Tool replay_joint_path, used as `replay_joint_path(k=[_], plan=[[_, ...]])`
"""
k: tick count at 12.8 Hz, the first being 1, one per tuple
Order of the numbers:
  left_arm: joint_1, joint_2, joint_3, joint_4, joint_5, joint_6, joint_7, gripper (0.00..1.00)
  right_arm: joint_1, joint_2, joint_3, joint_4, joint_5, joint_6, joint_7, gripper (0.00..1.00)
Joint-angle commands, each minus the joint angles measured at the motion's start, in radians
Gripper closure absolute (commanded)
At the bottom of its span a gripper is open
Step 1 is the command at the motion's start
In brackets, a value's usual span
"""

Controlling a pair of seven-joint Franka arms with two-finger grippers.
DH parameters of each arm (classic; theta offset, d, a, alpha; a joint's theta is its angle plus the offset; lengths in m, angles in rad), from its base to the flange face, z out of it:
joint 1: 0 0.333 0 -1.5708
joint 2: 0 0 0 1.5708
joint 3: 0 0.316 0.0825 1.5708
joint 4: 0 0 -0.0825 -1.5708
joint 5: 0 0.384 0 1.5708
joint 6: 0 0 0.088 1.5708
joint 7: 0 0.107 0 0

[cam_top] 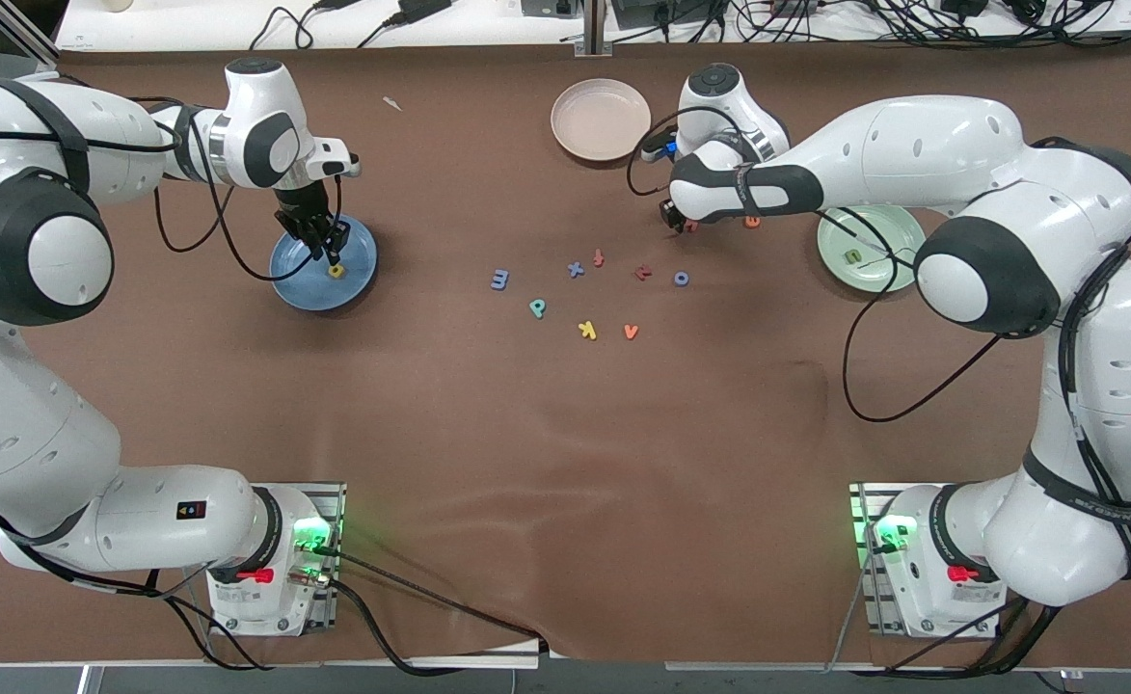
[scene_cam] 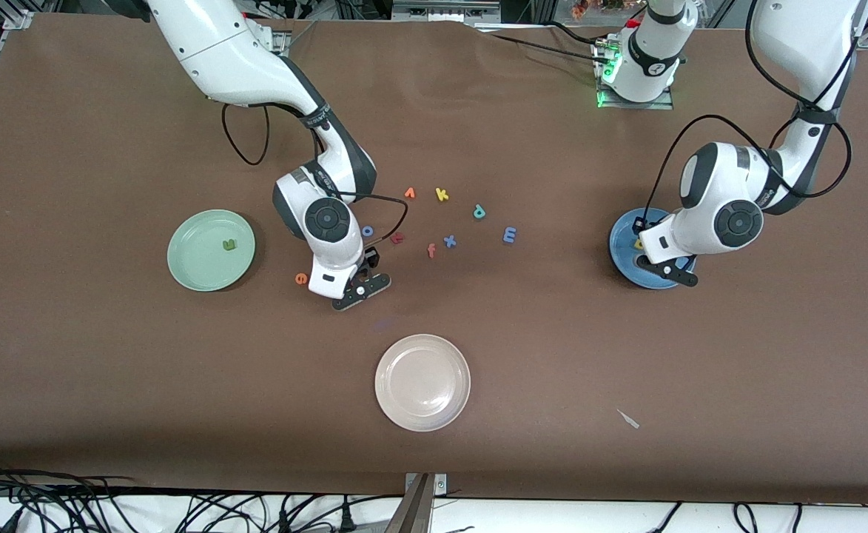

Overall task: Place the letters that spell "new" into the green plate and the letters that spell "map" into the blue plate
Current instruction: 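Drop the yellow a on the blue plate while the right gripper grasps pink M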

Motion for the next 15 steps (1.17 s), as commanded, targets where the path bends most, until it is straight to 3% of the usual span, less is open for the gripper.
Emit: replay_joint_path(k=[1,5,9,13,15], plan=[[0.005,-0.024,-0.014,0.020,0.011,-0.041,0.002,0.00,-0.001,0.011,0.003,0.008,-0.017,0.002,-0.003,0.61],[-0.006,-0.039,-0.178,0.023,-0.135,-0.038,-0.161,0.00,-0.007,0.004,0.003,0.010,-0.016,-0.003,-0.004,0.91],[-0.027,-0.018,-0.340,0.024,-0.123,0.104,-0.392,0.00,-0.024,-0.080,-0.050,0.011,0.000,-0.041,-0.009,0.91],[-0.159,0.077,-0.344,0.098,-0.008,0.184,-0.476,0.00,-0.027,-0.184,-0.160,-0.015,0.001,-0.246,-0.101,0.91],[-0.197,0.176,-0.341,0.148,0.117,0.238,-0.603,0.00,-0.027,-0.254,-0.240,-0.114,0.001,-0.258,-0.170,0.91]])
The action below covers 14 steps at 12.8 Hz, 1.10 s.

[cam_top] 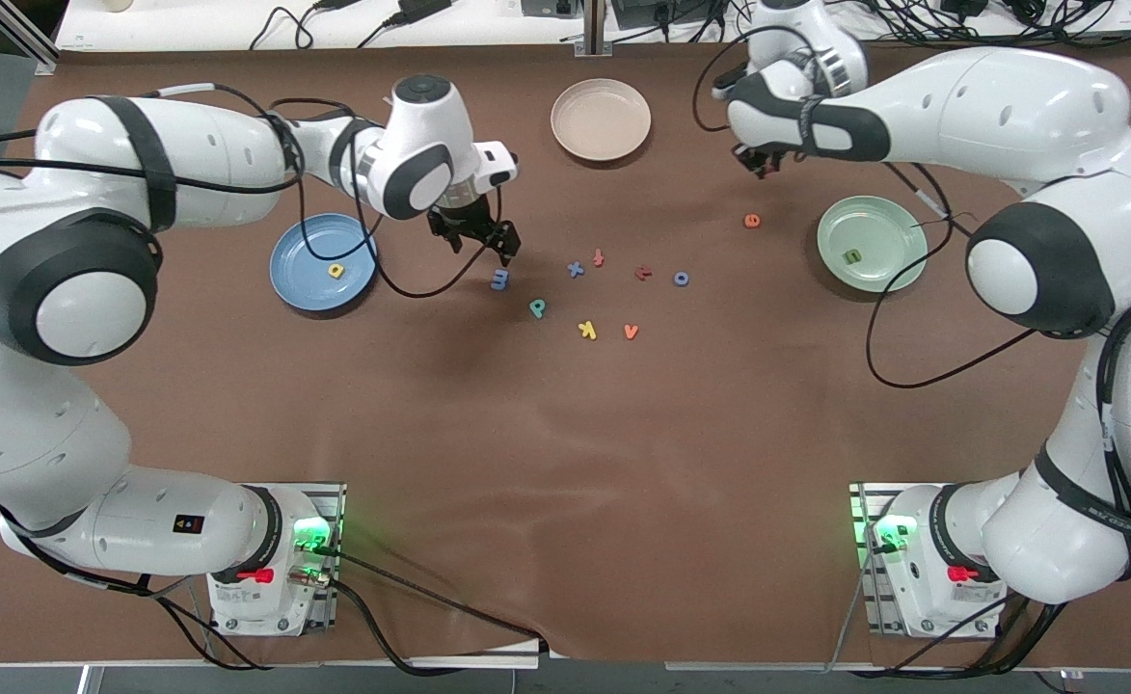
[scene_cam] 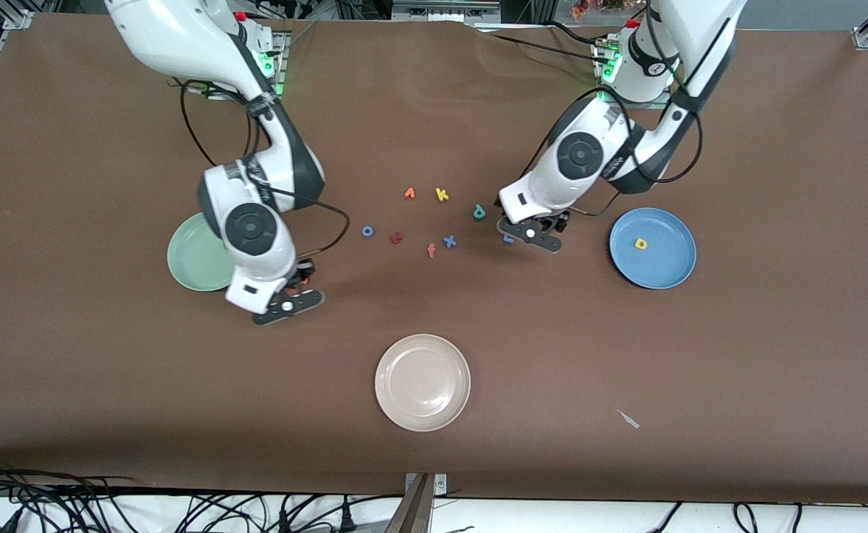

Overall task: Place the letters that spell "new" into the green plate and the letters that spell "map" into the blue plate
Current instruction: 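Place the pink M on the green plate while the left gripper grasps blue m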

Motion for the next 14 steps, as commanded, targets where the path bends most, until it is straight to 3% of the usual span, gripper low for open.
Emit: replay_joint_path(k=[1,2,4,7,10,11,13,14], plan=[[-0.036,0.151,0.008,0.098,0.194,0.041,-0.170,0.00,0.000,-0.111,-0.091,-0.173,0.003,0.007,-0.082,0.91],[-0.035,0.182,0.007,0.119,0.271,0.041,-0.227,0.00,-0.001,-0.136,-0.120,-0.226,0.003,0.013,-0.090,0.91],[-0.030,0.211,0.007,0.132,0.308,0.041,-0.251,0.00,-0.001,-0.158,-0.154,-0.318,0.003,0.030,-0.090,0.91],[-0.031,0.223,0.007,0.127,0.310,0.038,-0.252,0.06,-0.005,-0.149,-0.214,-0.502,0.003,0.279,-0.090,0.88],[-0.027,0.216,0.005,0.122,0.310,0.015,-0.246,0.13,-0.027,-0.147,-0.231,-0.532,0.001,0.340,-0.114,0.79],[-0.027,0.214,0.005,0.121,0.310,-0.002,-0.242,0.15,-0.029,-0.141,-0.231,-0.532,0.001,0.340,-0.116,0.67],[-0.033,0.216,0.005,0.121,0.310,-0.031,-0.240,0.22,-0.041,-0.145,-0.231,-0.529,0.003,0.340,-0.116,0.17],[-0.033,0.216,0.005,0.121,0.310,-0.034,-0.240,0.27,-0.041,-0.155,-0.229,-0.521,0.001,0.340,-0.111,0.04]])
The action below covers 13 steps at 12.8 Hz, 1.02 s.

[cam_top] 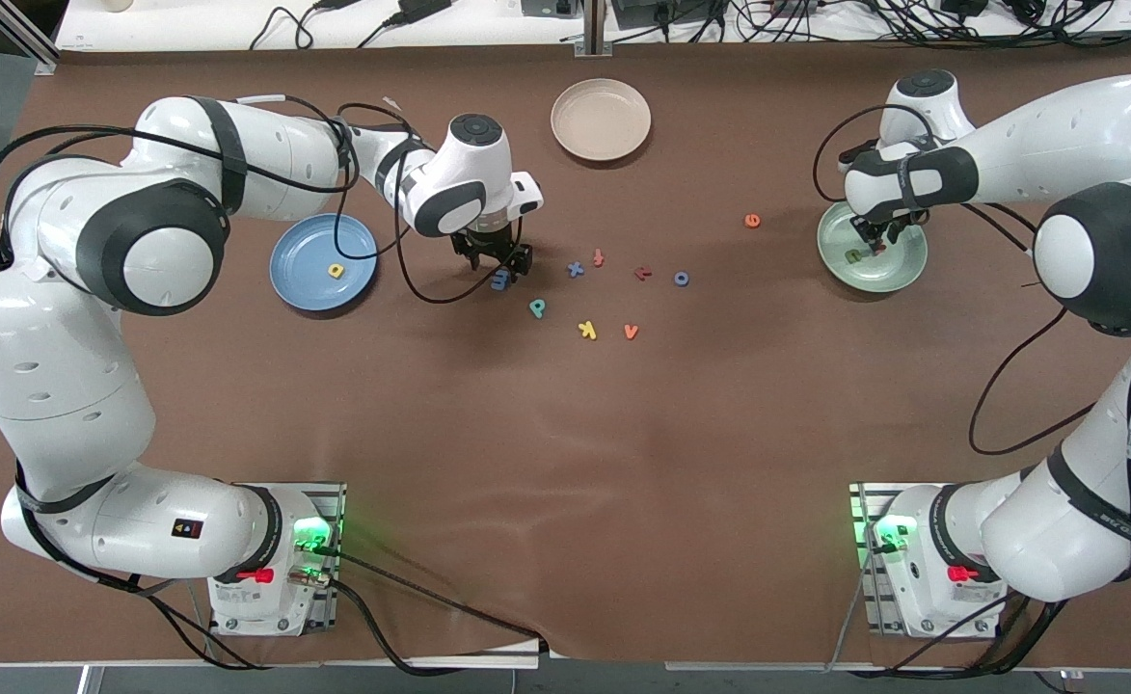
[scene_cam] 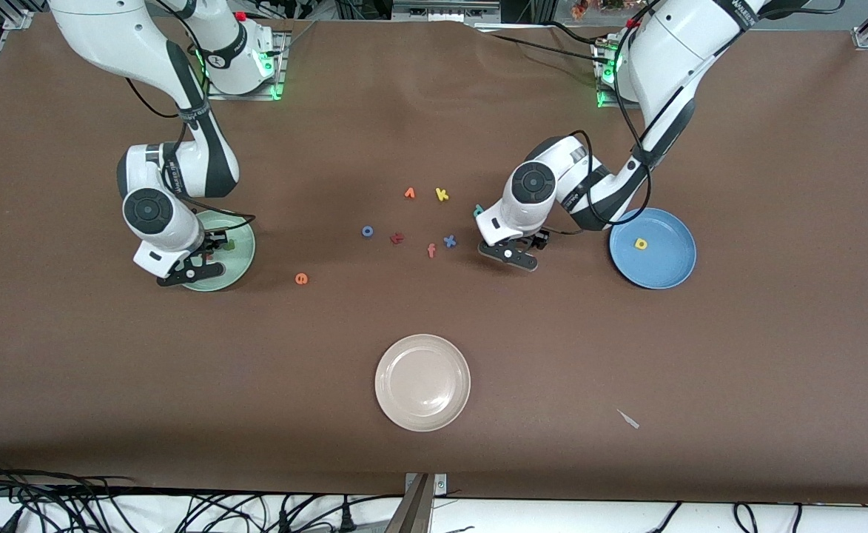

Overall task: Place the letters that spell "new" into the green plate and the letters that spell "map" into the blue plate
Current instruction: 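Place the pink M on the green plate while the left gripper grasps blue m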

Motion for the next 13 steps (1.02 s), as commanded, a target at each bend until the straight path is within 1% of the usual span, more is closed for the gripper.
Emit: replay_joint_path(k=[1,2,3,4,5,6,7,8,9,10,12,13], plan=[[-0.005,-0.005,-0.003,0.007,0.038,-0.029,-0.014,0.32,-0.009,-0.046,0.010,0.013,0.002,-0.006,-0.016,0.01],[-0.005,-0.005,-0.004,0.007,0.038,-0.029,-0.020,0.40,-0.008,-0.052,0.016,0.048,0.002,-0.047,-0.013,0.01],[-0.005,-0.005,-0.004,0.007,0.034,-0.029,-0.021,0.47,-0.006,-0.052,0.040,0.099,0.011,-0.105,-0.001,0.02],[-0.005,-0.007,-0.004,0.009,0.029,-0.029,-0.021,0.53,-0.005,-0.046,0.065,0.157,0.069,-0.156,0.025,0.02],[-0.005,-0.005,-0.004,0.010,0.029,-0.029,-0.023,0.57,-0.002,-0.037,0.070,0.200,0.163,-0.182,0.055,0.02],[-0.006,-0.004,-0.004,0.013,0.029,-0.029,-0.027,0.60,0.003,-0.020,0.071,0.229,0.249,-0.184,0.068,0.05],[-0.006,-0.002,-0.004,0.015,0.029,-0.027,-0.027,0.62,0.012,0.006,0.073,0.254,0.308,-0.183,0.083,0.08],[-0.006,-0.001,-0.004,0.015,0.029,-0.027,-0.029,0.64,0.029,0.033,0.073,0.269,0.336,-0.172,0.114,0.13],[-0.006,-0.001,-0.004,0.015,0.029,-0.029,-0.029,0.67,0.055,0.061,0.074,0.283,0.341,-0.152,0.169,0.15],[-0.005,-0.001,-0.004,0.015,0.029,-0.029,-0.029,0.76,0.073,0.078,0.076,0.282,0.341,-0.117,0.233,0.16],[0.010,-0.007,-0.004,0.017,0.029,-0.029,-0.024,0.90,0.130,0.118,0.076,0.282,0.341,-0.049,0.333,0.16],[0.027,-0.011,-0.006,0.018,0.026,-0.042,-0.018,0.96,0.164,0.133,0.076,0.282,0.341,-0.023,0.402,0.16]])
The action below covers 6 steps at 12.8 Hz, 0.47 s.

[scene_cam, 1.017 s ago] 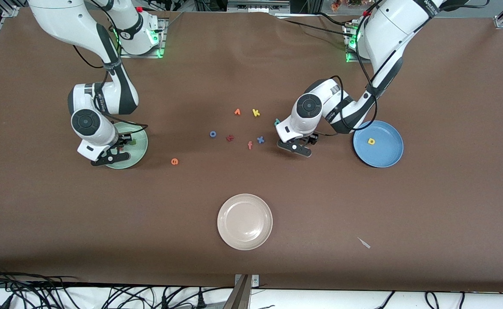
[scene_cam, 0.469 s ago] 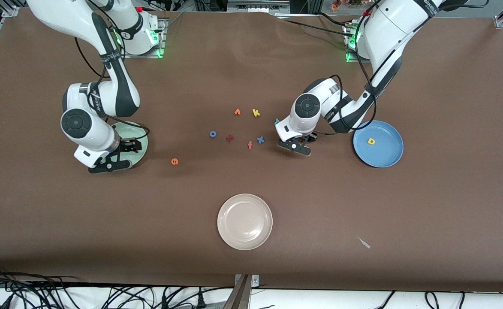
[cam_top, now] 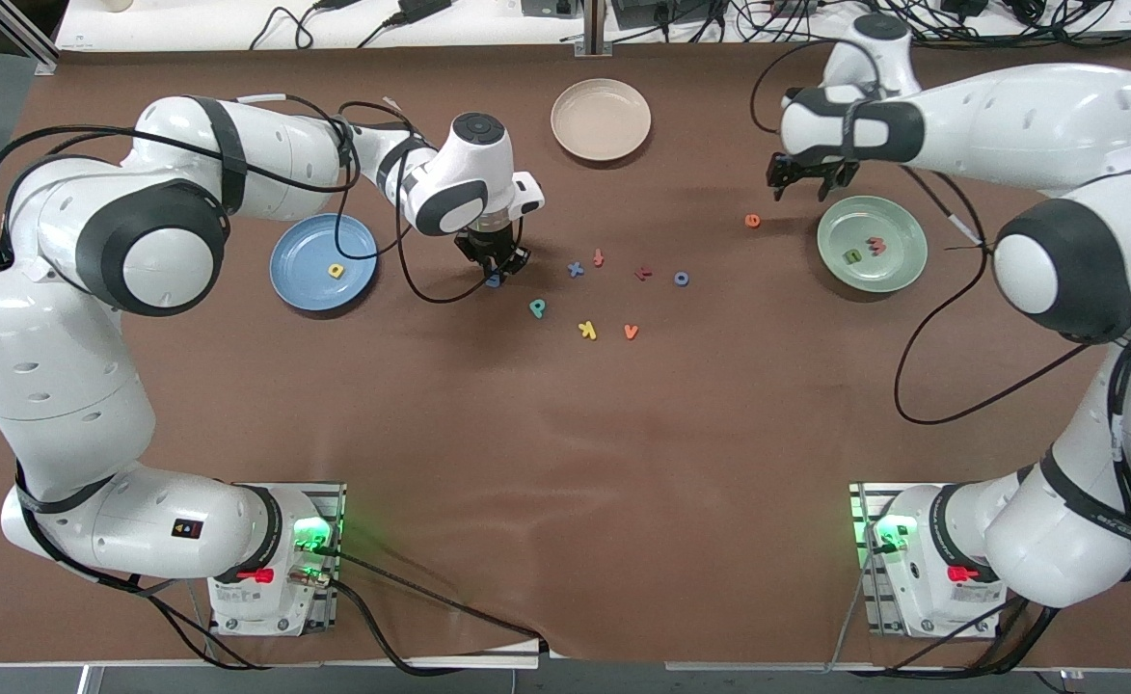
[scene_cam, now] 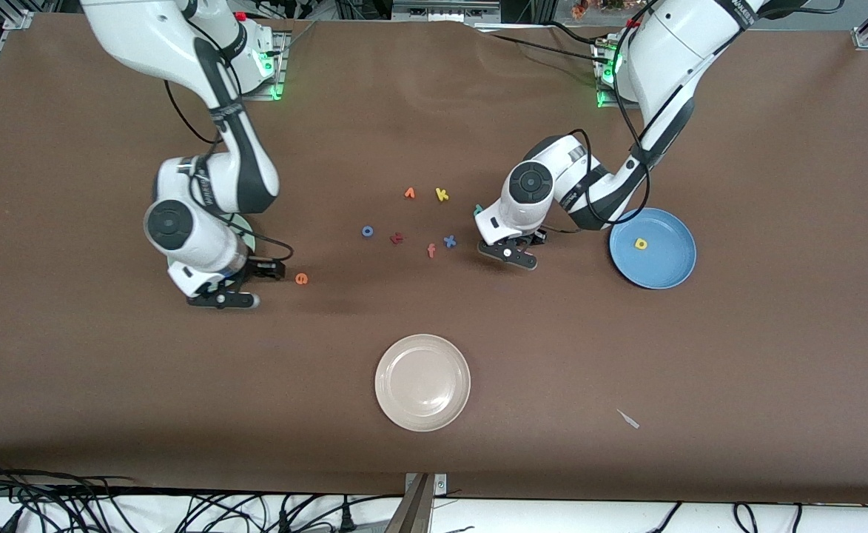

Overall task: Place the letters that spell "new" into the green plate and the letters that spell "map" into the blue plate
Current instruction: 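Place the pink M on the green plate while the left gripper grasps blue m, then carry the blue m to the blue plate while the right gripper grasps orange 6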

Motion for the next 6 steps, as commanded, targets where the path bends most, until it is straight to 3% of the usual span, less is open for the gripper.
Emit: replay_joint_path(k=[1,4,6], plan=[[0.048,-0.020,-0.011,0.015,0.024,-0.086,-0.005,1.00,0.075,0.056,-0.008,0.024,0.017,0.051,0.127,0.20],[0.200,-0.027,-0.103,0.105,-0.052,-0.305,0.187,1.00,0.095,0.091,-0.008,0.018,0.019,0.102,0.149,0.29],[0.258,-0.040,-0.108,0.144,-0.061,-0.457,0.320,1.00,0.108,0.096,-0.008,0.016,0.019,0.102,0.155,0.37]])
